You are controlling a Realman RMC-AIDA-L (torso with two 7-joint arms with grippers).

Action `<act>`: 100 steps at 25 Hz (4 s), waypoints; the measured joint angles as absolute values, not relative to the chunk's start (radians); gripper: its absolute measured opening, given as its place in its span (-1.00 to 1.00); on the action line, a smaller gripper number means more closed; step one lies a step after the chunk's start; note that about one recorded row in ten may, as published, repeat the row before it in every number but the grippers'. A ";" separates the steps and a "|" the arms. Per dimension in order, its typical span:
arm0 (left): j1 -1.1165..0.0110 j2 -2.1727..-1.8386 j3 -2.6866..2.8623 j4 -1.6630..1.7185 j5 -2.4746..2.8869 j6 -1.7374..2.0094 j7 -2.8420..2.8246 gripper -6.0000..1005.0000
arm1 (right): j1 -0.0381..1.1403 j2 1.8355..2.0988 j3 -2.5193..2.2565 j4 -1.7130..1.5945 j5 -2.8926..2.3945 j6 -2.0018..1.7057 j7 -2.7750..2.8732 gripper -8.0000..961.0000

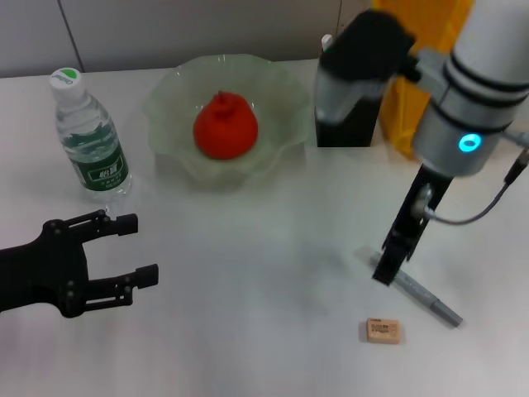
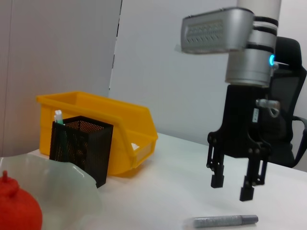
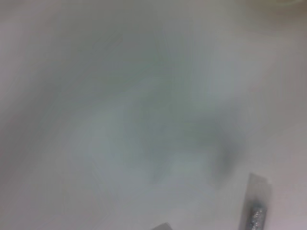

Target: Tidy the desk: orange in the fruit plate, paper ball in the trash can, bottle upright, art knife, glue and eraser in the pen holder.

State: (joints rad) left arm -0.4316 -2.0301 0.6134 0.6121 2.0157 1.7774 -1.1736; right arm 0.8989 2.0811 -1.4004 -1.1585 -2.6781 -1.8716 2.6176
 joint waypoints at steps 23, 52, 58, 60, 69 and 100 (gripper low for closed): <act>-0.403 -2.029 0.604 0.612 2.008 1.776 -1.160 0.62 | 0.882 2.088 -1.819 -1.197 -2.525 -1.819 2.633 0.11; -0.406 -2.044 0.605 0.612 2.008 1.780 -1.129 0.62 | 0.852 2.092 -1.979 -1.181 -2.551 -1.706 2.705 0.04; -0.407 -2.043 0.607 0.612 2.008 1.776 -1.128 0.62 | 0.861 2.092 -2.030 -1.181 -2.551 -1.684 2.734 0.02; -0.406 -2.043 0.606 0.612 2.008 1.775 -1.125 0.62 | 0.866 2.092 -2.040 -1.181 -2.552 -1.682 2.744 0.01; -0.400 -2.042 0.603 0.612 2.008 1.775 -1.118 0.62 | 0.867 2.092 -2.042 -1.181 -2.551 -1.684 2.756 -0.21; -0.400 -2.042 0.603 0.612 2.006 1.767 -1.109 0.62 | 0.863 2.071 -1.358 -1.398 -2.796 -1.868 2.582 -0.46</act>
